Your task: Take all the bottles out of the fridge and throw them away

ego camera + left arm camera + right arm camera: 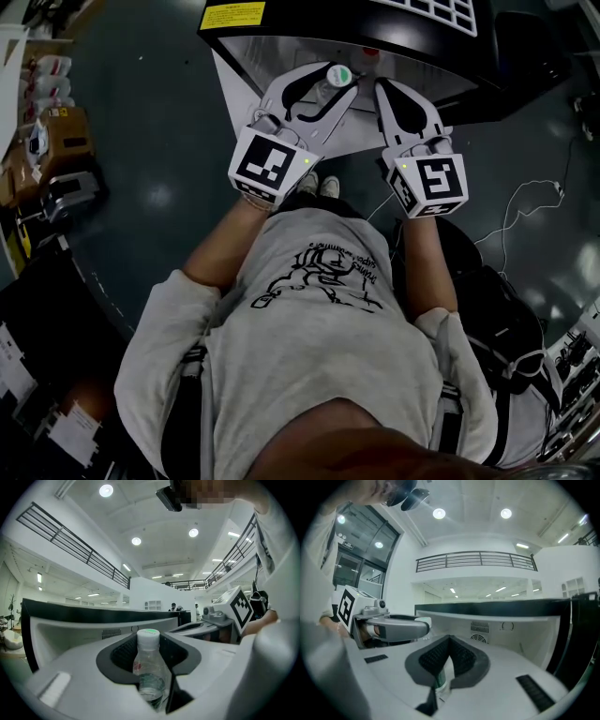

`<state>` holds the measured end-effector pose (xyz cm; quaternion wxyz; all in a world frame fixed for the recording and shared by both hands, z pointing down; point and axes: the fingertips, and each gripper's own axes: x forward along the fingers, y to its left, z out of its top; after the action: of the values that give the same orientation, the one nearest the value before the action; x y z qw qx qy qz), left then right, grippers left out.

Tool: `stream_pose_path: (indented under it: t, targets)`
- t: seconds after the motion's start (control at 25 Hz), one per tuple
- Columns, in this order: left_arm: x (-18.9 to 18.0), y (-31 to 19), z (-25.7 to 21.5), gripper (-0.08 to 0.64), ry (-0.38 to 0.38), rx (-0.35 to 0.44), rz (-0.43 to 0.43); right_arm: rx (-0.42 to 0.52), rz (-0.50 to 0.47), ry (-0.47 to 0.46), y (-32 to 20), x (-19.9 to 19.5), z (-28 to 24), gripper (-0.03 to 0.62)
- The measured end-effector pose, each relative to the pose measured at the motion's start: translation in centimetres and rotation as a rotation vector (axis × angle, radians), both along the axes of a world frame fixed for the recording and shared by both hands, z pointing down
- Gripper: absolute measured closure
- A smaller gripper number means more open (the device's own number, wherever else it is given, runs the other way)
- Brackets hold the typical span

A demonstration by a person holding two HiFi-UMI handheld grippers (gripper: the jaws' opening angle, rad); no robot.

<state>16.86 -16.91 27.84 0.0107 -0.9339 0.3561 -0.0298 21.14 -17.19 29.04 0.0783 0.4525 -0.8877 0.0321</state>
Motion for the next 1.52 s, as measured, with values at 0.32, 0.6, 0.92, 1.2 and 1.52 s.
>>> stream_pose_path:
  t: [0.32,0.6,0.92,1.2,1.52]
  targets:
    - [-0.2,1.2,-1.8,0.410,0.006,0.012,0.024,0.005,-0.004,-0.003,0.9,0.0,-1.7,0.583]
    - [0.4,2.2,-3.1,0.410,0.005,0.023,0.055,0.014,-0.002,-0.017,1.7,0.6,-3.3,0.584]
    - [1.1,4.2,-5.0,0.410,0.035,-0.025,0.071,0.024,-0.009,-0.015,3.3,0.7,-5.5,0.583]
    - [0.9,5.5,-6.4,0.410,0.052,-0.032,0.087,0.029,-0.015,-0.025,4.8,0.9,-6.9,0.583]
    - [0.1,6.9,-7.3,0.410,0.055,-0.037,0.092,0.040,-0.032,-0.038,6.8,0.5,-8.2,0.584]
